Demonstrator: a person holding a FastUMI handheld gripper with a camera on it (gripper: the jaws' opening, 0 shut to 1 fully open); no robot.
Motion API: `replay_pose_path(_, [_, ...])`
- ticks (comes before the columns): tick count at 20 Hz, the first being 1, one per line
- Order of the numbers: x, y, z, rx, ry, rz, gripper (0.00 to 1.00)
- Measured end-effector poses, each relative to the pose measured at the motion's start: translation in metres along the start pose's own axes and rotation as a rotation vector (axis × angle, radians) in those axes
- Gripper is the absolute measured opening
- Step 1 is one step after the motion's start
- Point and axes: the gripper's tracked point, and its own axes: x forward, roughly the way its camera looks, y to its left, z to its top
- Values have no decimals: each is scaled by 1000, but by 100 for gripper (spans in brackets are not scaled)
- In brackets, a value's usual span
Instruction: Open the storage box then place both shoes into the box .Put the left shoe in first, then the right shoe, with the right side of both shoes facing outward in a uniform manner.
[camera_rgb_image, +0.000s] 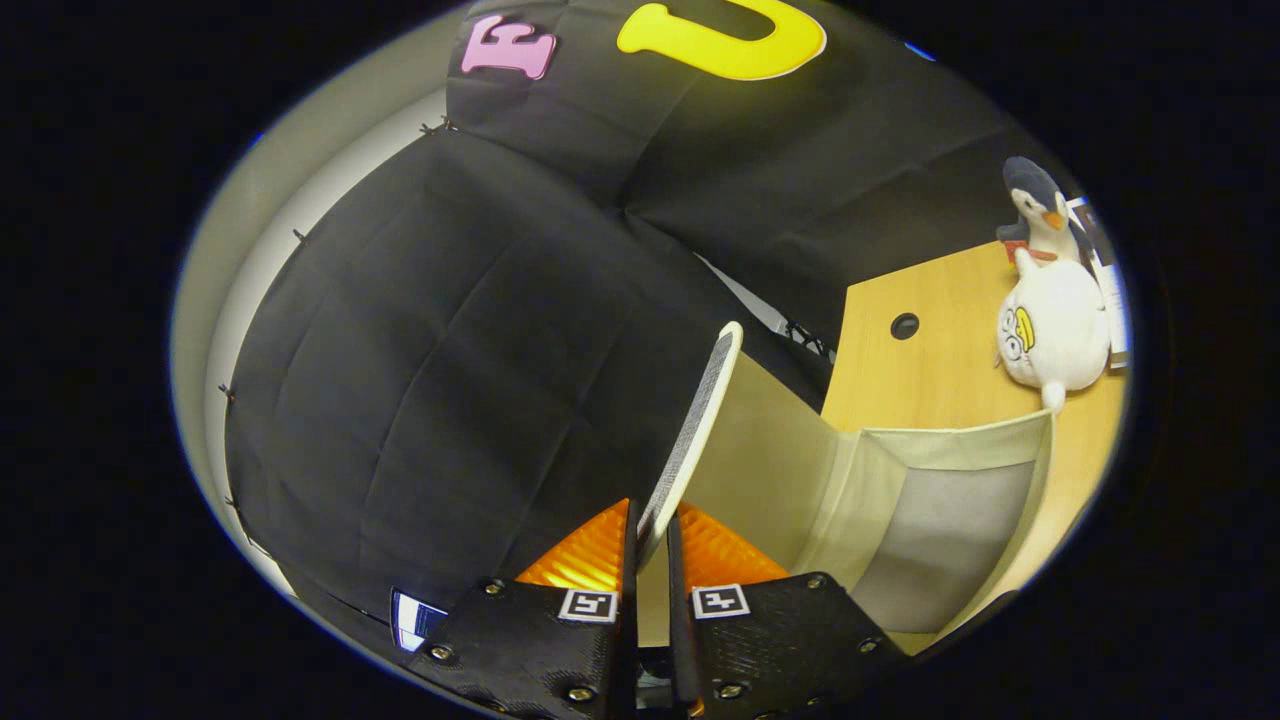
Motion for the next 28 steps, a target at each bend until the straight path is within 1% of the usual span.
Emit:
replay_pose_path(3, [33,11,-11,-2,10,-5,13])
replay_pose_path(5, [50,16,-20,-14,23,-7,17])
replay_pose_path(7, [55,17,-25,-5,32,-24,46])
replay_pose_path(8, [57,17,-28,2,35,-27,63])
replay_pose_path(10, [53,16,-29,-11,44,-53,92])
replay_pose_path(11, [48,10,-29,-24,52,-67,94])
replay_pose_path(14, [28,1,-31,-46,61,-95,94])
replay_pose_path(18, [-8,-26,-27,-38,60,-132,94])
replay_pose_path(28, [-117,-135,-12,50,-18,-282,94])
